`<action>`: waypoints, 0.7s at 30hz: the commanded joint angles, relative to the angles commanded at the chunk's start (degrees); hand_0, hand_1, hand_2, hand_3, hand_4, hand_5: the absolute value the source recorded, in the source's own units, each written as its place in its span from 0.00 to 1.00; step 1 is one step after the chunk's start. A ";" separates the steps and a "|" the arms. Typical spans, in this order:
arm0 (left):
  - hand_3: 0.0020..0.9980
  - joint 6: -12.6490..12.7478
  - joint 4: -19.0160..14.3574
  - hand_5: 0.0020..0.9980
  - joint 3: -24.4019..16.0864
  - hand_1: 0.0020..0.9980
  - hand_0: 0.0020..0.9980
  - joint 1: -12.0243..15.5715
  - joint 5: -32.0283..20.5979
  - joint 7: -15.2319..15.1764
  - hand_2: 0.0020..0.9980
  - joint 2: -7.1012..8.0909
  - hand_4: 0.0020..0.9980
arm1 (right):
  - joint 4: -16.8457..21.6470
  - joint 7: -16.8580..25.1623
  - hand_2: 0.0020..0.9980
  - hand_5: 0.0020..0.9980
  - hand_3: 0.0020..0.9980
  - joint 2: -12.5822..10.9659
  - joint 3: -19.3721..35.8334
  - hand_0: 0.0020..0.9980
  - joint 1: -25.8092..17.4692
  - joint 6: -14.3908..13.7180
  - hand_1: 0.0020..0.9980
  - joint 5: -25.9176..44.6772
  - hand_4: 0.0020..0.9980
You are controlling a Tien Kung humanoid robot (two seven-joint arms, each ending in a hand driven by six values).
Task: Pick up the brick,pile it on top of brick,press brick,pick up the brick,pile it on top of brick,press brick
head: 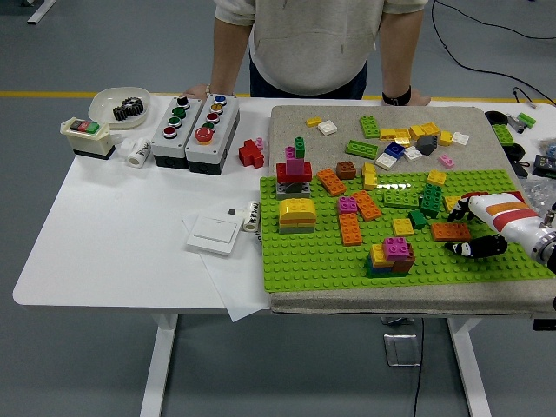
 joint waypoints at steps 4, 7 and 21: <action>0.60 0.02 0.00 0.68 -0.10 0.82 0.85 0.10 0.12 0.05 0.81 -0.01 0.68 | -0.27 0.07 0.59 0.43 0.58 0.03 -0.14 0.53 0.06 0.20 0.54 0.01 0.83; 0.59 0.02 -0.01 0.68 -0.21 0.82 0.85 0.19 0.31 0.12 0.81 -0.02 0.68 | -0.56 0.20 0.59 0.43 0.57 0.17 -0.22 0.52 0.10 0.28 0.53 0.07 0.82; 0.60 -0.01 -0.08 0.68 -0.77 0.82 0.85 0.52 1.33 0.51 0.81 0.04 0.68 | -1.93 1.12 0.56 0.44 0.55 0.54 -0.42 0.45 -0.06 -1.73 0.49 -0.04 0.80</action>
